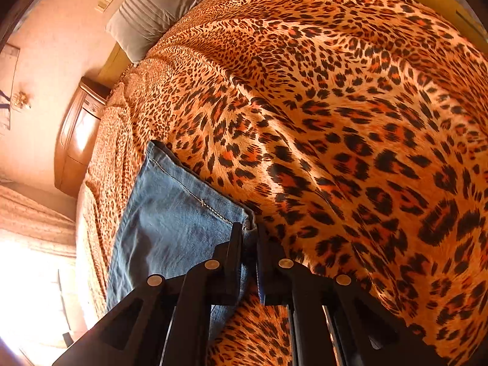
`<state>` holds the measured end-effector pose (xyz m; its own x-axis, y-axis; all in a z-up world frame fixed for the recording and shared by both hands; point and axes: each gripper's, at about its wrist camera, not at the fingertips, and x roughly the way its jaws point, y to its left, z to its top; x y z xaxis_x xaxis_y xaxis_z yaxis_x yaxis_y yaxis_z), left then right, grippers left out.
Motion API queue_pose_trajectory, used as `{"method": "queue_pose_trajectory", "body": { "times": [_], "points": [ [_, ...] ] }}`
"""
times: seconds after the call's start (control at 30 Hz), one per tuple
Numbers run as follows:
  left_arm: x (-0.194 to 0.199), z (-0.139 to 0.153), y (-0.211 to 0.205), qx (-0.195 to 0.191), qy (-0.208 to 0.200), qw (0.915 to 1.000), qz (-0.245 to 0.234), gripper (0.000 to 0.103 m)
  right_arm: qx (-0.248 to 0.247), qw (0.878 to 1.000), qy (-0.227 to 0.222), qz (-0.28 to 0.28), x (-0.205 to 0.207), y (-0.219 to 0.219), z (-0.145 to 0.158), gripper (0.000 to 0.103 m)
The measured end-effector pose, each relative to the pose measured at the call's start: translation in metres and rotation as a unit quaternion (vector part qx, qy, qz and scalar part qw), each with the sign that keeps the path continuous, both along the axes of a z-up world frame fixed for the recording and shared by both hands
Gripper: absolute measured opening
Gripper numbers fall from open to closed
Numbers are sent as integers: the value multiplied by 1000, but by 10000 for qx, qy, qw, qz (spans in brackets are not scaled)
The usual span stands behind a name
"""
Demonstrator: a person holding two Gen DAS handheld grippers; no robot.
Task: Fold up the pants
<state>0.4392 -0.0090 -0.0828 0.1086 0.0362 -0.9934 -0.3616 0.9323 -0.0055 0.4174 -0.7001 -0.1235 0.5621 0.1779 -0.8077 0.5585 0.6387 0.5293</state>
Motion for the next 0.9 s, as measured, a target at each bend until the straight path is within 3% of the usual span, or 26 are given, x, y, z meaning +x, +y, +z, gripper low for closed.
{"method": "queue_pose_trajectory", "body": {
  "times": [0.07, 0.2, 0.23, 0.27, 0.33, 0.5, 0.6, 0.77, 0.8, 0.83, 0.9],
  "points": [
    [-6, 11, 19, -401, 3, 9992, 77, 14, -149, 9998, -28, -160, -7, -12, 10, 39],
    [-13, 47, 73, -966, -458, 9917, 719, 16, -352, 9992, -129, 107, 8, -26, 33, 42],
    [-9, 49, 82, -1198, -461, 9883, 827, 29, -453, 9985, -154, 267, 21, -22, 39, 44],
    [-5, 49, 86, -1458, -378, 9843, 917, 53, -551, 9974, -150, 446, 36, -16, 43, 52],
    [0, 40, 86, -1905, -302, 9749, 1108, 73, -649, 9942, -69, 855, 71, 3, 46, 66],
    [15, 16, 65, -2122, 83, 9698, 1196, 73, -881, 9823, 3, 1652, 150, 65, 45, 66],
    [19, 3, 71, -2367, 174, 9605, 1450, 73, -1229, 9723, 316, 1964, 186, 89, 34, 66],
    [24, -19, 89, -2745, 339, 9440, 1799, 76, -1893, 9514, 792, 2297, 212, 117, 11, 68],
    [25, -23, 88, -2747, 373, 9433, 1828, 77, -2161, 9434, 788, 2388, 213, 124, 11, 68],
    [26, -23, 88, -2782, 339, 9420, 1847, 84, -2303, 9374, 830, 2476, 214, 129, 10, 68],
    [31, -22, 85, -2743, 358, 9439, 1806, 87, -2531, 9298, 929, 2507, 213, 135, 10, 60]
  ]
}}
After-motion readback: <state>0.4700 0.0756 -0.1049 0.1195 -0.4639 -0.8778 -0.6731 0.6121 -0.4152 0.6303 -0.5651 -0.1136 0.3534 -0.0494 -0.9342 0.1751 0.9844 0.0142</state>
